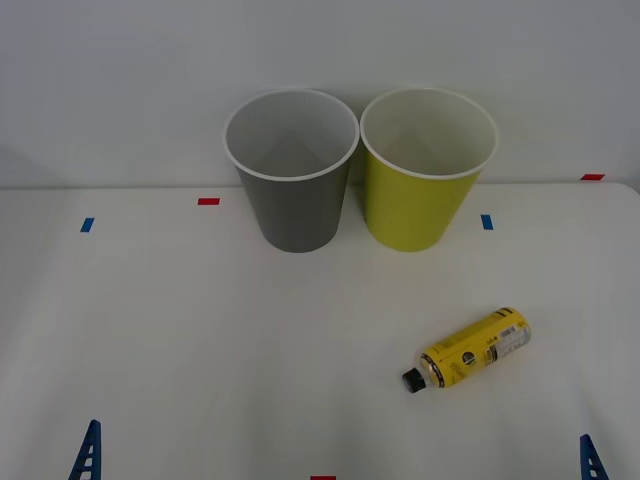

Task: Put cans in the gray bin and PET bottles in the light green bin.

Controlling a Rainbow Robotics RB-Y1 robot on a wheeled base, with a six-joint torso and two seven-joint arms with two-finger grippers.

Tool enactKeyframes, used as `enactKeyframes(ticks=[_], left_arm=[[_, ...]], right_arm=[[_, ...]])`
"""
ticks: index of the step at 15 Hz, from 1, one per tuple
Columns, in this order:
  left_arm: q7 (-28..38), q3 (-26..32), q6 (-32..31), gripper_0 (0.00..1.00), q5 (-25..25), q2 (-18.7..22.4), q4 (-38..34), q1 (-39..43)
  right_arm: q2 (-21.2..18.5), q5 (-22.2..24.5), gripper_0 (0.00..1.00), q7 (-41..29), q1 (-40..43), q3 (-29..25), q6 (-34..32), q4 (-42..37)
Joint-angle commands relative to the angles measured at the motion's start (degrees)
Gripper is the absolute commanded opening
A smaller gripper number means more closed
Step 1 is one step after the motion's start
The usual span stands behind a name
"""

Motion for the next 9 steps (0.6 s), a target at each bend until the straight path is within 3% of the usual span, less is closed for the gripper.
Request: enactKeyframes(ticks=[1, 5, 9], left_arm=[[0.0, 0.0, 0.0, 1.00, 0.0, 0.0, 0.0, 0.0], [0.0, 0.0, 0.0, 1.00, 0.0, 0.0, 0.0, 0.0], [0.0, 0.0, 0.0, 1.00, 0.0, 0.0, 0.0, 0.0]], right_arm=[[-0.9, -0.4, 1.00, -0.2, 0.0, 2.7, 10.9, -5.7], [-5.1, -5.6, 1.00, 0.1, -1.2, 6.1, 26.7, -14.5], [-9.6, -8.0, 1.00, -0.4, -8.6, 5.1, 36.2, -15.4]])
